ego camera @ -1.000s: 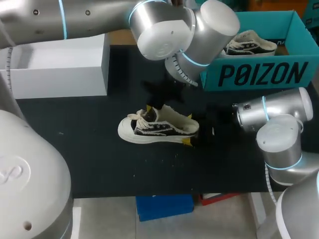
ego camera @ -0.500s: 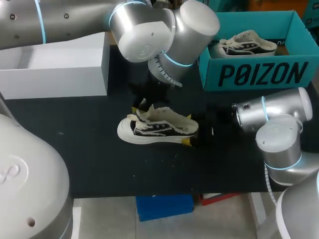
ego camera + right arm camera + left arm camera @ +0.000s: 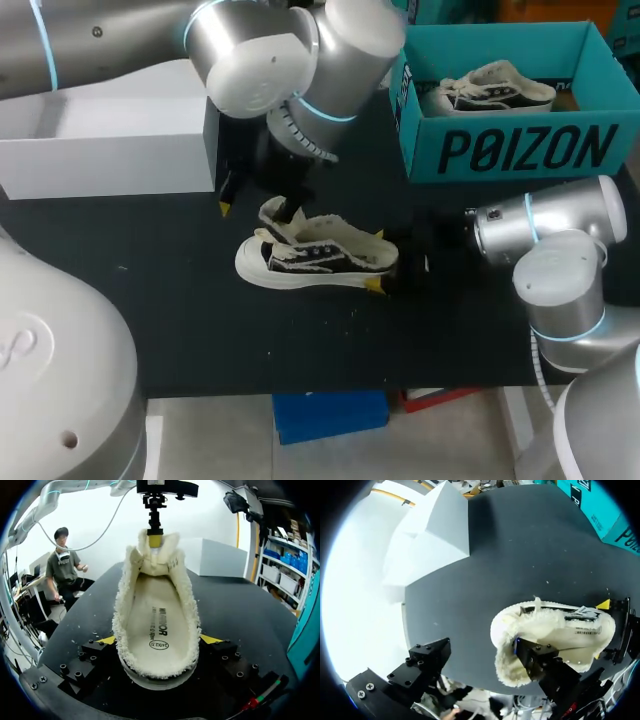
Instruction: Take the shoe out of the shoebox, open the shoe tongue, remove and reinsert the insole, then place the shoe into the shoebox
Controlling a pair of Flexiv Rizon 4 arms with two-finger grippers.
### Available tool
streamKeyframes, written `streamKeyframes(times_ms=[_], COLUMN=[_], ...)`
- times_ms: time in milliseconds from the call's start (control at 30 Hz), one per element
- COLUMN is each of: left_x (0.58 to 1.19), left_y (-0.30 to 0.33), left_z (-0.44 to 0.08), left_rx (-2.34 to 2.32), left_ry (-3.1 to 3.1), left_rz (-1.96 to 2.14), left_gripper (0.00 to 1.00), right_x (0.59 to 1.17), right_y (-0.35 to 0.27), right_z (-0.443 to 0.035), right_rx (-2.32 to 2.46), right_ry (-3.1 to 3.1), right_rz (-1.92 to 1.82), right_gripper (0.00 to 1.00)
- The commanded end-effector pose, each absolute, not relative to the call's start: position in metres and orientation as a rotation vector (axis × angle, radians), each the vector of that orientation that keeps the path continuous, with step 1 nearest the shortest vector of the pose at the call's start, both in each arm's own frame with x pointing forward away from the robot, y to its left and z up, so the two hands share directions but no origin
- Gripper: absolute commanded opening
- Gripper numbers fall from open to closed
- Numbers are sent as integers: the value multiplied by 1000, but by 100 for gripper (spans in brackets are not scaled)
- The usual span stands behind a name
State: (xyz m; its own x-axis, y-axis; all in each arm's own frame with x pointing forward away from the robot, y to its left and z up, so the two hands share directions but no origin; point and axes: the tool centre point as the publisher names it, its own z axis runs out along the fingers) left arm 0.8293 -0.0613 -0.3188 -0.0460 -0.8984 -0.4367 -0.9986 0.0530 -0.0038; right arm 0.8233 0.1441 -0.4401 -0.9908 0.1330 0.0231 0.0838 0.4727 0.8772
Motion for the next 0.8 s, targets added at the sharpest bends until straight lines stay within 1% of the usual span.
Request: streamKeyframes(times_ms=[33,800], left_x=[826,811], left_y=[-47,-16], left_z=[-320,-357], left_rx=[-1927,-2031], left_ry=[2023,2022], left_rz=[412,512], left_gripper=[100,100], right_x=[823,823], right_y=[145,145], right_z=[-442,-442], right_rx=[200,200], right_ry=[2655,2655], right_rz=[1573,1573], right_gripper=[0,0])
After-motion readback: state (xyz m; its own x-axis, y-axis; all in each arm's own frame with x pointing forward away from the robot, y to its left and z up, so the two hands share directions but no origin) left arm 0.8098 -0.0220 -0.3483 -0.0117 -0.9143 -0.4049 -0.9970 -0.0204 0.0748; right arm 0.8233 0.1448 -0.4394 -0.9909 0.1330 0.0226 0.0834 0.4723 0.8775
